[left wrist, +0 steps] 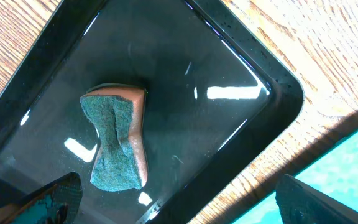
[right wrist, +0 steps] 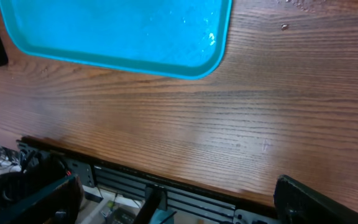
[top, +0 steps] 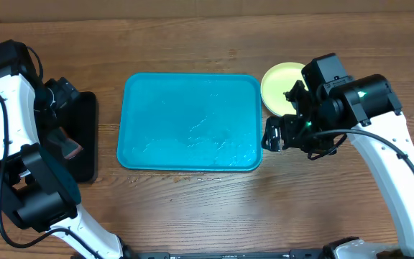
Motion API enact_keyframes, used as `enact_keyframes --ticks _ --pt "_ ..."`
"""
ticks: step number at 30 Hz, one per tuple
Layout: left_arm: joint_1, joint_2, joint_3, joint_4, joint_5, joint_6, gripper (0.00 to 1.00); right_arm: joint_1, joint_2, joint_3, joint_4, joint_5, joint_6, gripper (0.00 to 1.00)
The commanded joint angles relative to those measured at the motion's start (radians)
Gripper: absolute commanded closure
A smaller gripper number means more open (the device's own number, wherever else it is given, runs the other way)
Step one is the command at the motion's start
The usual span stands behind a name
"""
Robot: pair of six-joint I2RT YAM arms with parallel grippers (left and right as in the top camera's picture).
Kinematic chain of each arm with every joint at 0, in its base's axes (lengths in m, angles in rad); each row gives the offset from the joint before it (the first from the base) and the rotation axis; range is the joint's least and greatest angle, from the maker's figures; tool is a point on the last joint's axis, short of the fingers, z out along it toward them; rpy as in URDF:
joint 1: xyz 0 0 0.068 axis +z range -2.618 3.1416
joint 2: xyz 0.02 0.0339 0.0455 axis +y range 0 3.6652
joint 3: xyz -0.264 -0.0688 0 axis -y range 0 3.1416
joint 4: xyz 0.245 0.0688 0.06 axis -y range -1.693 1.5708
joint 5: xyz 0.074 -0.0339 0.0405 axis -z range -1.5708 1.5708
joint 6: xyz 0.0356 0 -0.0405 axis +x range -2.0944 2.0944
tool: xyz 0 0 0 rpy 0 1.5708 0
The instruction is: Clean dirty plates on tray and stack at the side
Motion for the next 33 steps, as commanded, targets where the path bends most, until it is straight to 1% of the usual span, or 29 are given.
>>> enact_keyframes --ticks 1,6,10,13,15,17,19,22,24,29,33 --pt "-0.005 -0.003 0.018 0.001 0.010 0.005 0.00 -0.068 -0.021 0.007 0.026 -0.006 -0.006 0.00" --pt "-0.005 -0.003 0.018 0.001 0.010 0.005 0.00 -0.126 -0.030 0.007 0.048 -0.014 -0.014 0.00" --pt "-0.005 -0.003 0.018 0.000 0.010 0.005 0.00 -0.138 -0.102 -0.014 0.204 -0.009 -0.068 0.00" --pt "-0.005 -0.003 0.018 0.001 0.010 0.005 0.00 -0.137 -0.204 -0.083 0.323 -0.009 -0.068 0.00" --pt "-0.005 -0.003 0.018 0.001 0.010 0.005 0.00 -0.137 -0.293 -0.163 0.401 -0.009 -0.068 0.00" --pt "-0.005 -0.003 0.018 0.000 0.010 0.005 0.00 -0.137 -0.399 -0.270 0.497 -0.009 -0.068 0.00" --pt "-0.005 -0.003 0.018 0.000 0.010 0.005 0.00 -0.137 -0.655 -0.536 0.690 -0.010 -0.063 0.00" --pt "-0.005 -0.003 0.018 0.000 0.010 0.005 0.00 -0.137 -0.845 -0.747 0.819 -0.016 -0.063 0.00" --pt "-0.005 -0.003 0.018 0.000 0.010 0.005 0.00 -0.137 -0.948 -0.875 0.915 -0.014 -0.063 0.00" --pt "-0.005 -0.003 0.018 0.000 0.010 0.005 0.00 -0.155 -1.185 -1.184 1.227 -0.004 -0.064 0.00" --pt "-0.005 -0.003 0.018 0.000 0.010 0.005 0.00 -0.170 -1.315 -1.377 1.439 -0.004 -0.064 0.00"
